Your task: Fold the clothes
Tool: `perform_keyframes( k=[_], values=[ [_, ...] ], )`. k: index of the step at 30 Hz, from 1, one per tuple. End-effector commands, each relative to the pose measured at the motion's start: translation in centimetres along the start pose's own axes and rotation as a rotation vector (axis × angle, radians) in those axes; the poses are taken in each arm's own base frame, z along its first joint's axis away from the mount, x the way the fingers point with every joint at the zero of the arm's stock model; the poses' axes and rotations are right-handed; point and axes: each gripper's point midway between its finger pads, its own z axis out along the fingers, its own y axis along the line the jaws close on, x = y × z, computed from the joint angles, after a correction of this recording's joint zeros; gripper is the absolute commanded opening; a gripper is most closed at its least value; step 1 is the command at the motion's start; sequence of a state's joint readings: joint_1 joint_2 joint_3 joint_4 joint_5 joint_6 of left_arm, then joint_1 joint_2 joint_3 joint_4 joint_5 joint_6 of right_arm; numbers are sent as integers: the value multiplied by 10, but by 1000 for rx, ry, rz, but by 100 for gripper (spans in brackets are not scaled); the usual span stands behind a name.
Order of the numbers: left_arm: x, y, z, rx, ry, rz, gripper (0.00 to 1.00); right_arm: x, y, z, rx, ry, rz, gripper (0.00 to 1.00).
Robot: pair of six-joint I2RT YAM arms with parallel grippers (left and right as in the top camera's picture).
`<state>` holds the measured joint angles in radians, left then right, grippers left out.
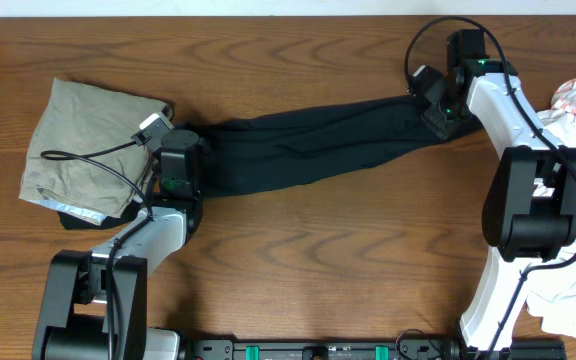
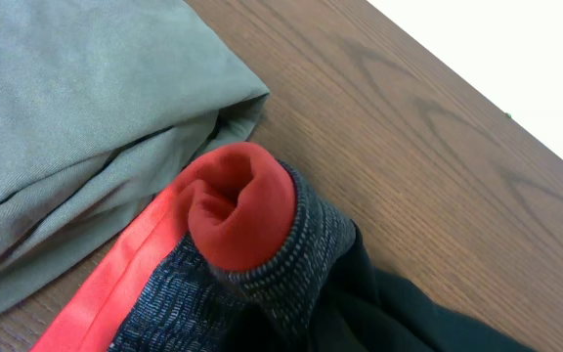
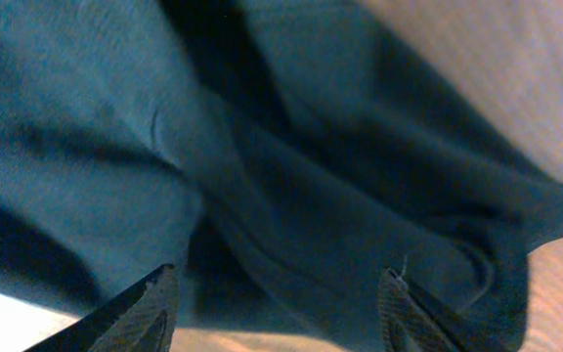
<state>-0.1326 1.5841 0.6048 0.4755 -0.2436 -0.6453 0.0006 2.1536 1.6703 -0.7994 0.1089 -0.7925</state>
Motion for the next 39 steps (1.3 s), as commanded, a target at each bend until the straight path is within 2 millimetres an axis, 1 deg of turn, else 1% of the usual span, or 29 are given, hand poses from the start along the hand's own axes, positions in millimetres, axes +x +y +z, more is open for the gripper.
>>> perform_keyframes(
  k=[1, 9, 11, 13, 14, 17, 19, 20, 24, 26, 29, 30, 31, 32, 34, 36, 37, 39],
  values=[
    [-10, -1, 2, -12, -30, 15, 6, 2, 1, 15, -21, 6, -34, 64],
    [-11, -1, 2, -12, -30, 15, 6, 10, 13, 39, -63, 47, -61, 66],
    [-10, -1, 2, -12, -30, 15, 6, 9, 11, 43, -57, 47, -60, 62],
    [-10, -1, 2, -12, -30, 15, 6, 9, 5, 46, -26, 49, -56, 47],
    [-10, -1, 2, -12, -30, 15, 6, 8, 1, 47, -9, 47, -51, 36],
    [-10, -1, 2, -13, -29, 16, 7, 3, -19, 45, 89, 44, 21, 15],
    [-10, -1, 2, -14, -28, 16, 6, 2, -36, 42, 170, 46, 81, 9],
    [-10, 0, 2, -14, -27, 17, 6, 0, -41, 40, 191, 38, 94, 8],
    [-10, 0, 2, -14, -27, 17, 6, -9, -52, 32, 236, -3, 108, 14],
    [-10, 0, 2, -14, -27, 17, 6, -15, -59, 30, 265, -28, 116, 24],
    [-10, 0, 2, -14, -27, 16, 6, -22, -73, 26, 317, -69, 155, 29],
    [-10, 0, 2, -14, -27, 17, 6, -24, -81, 24, 344, -93, 206, 33],
    [-10, 0, 2, -14, -27, 17, 6, -25, -89, 21, 373, -112, 259, 43],
    [-10, 0, 2, -14, -27, 17, 6, -23, -102, 18, 418, -132, 344, 51],
    [-10, 0, 2, -15, -27, 17, 7, -18, -117, 13, 465, -164, 475, 53],
    [-10, 0, 2, -15, -27, 17, 6, -13, -121, 13, 466, -172, 533, 56],
    [-9, 0, 2, -17, -25, 18, 6, -8, -122, 14, 460, -165, 557, 59],
    [-8, 1, 2, -19, -22, 19, 6, 3, -116, 19, 433, -128, 592, 62]
  ],
)
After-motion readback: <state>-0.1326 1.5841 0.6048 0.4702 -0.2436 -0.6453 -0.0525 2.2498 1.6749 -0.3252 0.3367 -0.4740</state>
